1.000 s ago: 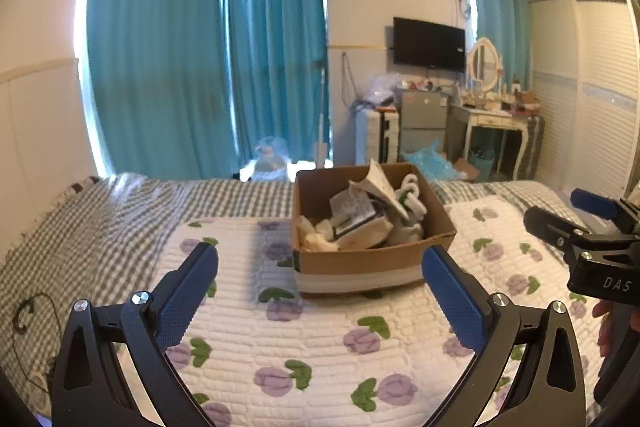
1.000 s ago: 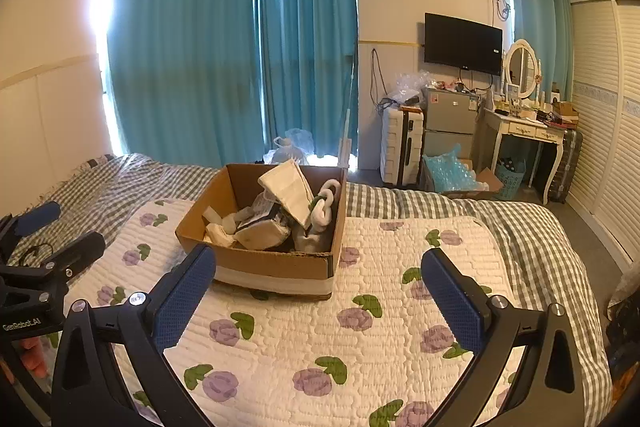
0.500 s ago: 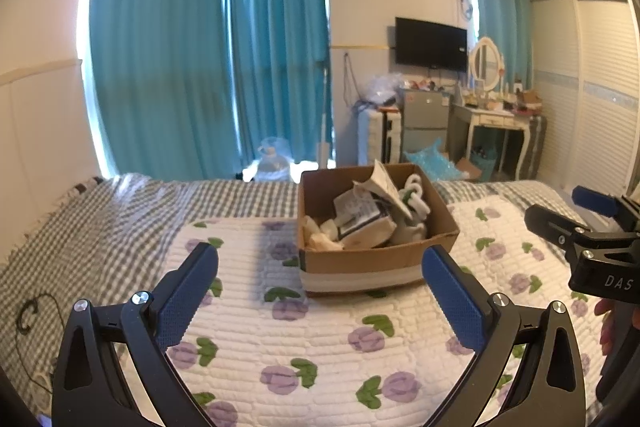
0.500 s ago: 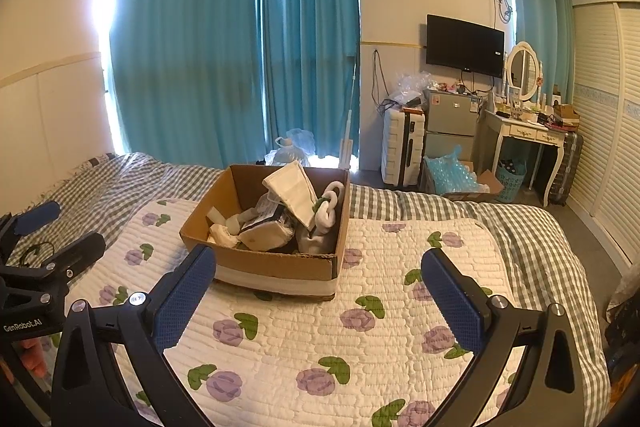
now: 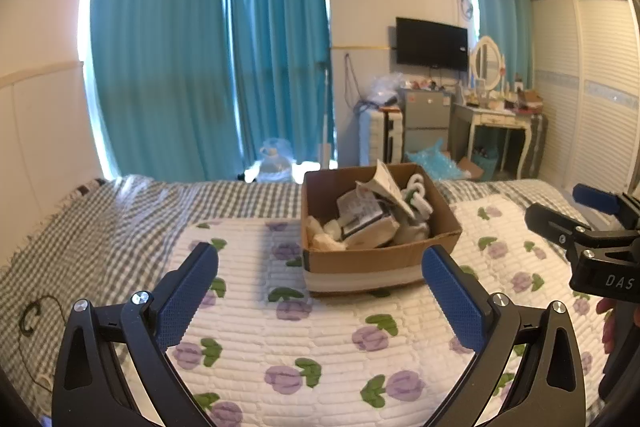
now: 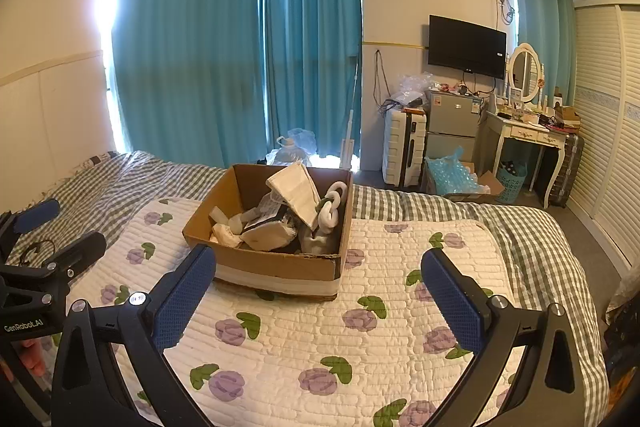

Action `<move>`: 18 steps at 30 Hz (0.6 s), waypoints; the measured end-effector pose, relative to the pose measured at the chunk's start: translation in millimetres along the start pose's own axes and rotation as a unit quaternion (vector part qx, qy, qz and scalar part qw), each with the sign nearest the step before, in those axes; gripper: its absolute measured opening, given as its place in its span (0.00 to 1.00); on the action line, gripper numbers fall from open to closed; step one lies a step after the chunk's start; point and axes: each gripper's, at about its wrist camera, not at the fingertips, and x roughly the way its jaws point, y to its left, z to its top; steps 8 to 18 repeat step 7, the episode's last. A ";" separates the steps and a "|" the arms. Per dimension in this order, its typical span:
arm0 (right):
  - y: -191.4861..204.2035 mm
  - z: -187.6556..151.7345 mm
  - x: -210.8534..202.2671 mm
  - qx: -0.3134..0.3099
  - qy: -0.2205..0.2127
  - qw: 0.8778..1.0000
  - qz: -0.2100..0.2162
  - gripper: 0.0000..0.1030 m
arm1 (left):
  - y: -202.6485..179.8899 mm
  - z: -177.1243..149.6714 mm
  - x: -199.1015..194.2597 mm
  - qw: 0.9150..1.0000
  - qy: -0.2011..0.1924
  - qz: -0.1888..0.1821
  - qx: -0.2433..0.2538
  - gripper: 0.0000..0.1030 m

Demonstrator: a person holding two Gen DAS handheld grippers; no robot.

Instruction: Organize soft objects

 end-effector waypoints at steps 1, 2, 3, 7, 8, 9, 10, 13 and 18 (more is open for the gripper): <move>0.1 0.0 -0.1 0.000 0.000 1.000 0.000 1.00 | 0.3 0.0 -0.4 1.000 -0.001 0.002 0.000 1.00; 0.0 0.1 0.0 0.001 -0.001 1.000 0.000 1.00 | 0.9 0.2 -0.9 1.000 -0.001 0.002 0.000 1.00; 0.3 0.5 -0.3 0.001 0.000 1.000 0.001 1.00 | 1.2 0.6 -1.5 1.000 -0.001 0.002 0.000 1.00; 0.9 0.6 -0.5 0.000 0.000 1.000 0.001 1.00 | 1.3 1.0 -2.5 1.000 -0.001 0.000 -0.001 1.00; 0.9 0.6 -0.5 0.000 0.000 1.000 0.001 1.00 | 1.3 1.0 -2.5 1.000 -0.001 0.000 -0.001 1.00; 0.9 0.6 -0.5 0.000 0.000 1.000 0.001 1.00 | 1.3 1.0 -2.5 1.000 -0.001 0.000 -0.001 1.00; 0.9 0.6 -0.5 0.000 0.000 1.000 0.001 1.00 | 1.3 1.0 -2.5 1.000 -0.001 0.000 -0.001 1.00; 0.9 0.6 -0.5 0.000 0.000 1.000 0.001 1.00 | 1.3 1.0 -2.5 1.000 -0.001 0.000 -0.001 1.00; 0.9 0.6 -0.5 0.000 0.000 1.000 0.001 1.00 | 1.3 1.0 -2.5 1.000 -0.001 0.000 -0.001 1.00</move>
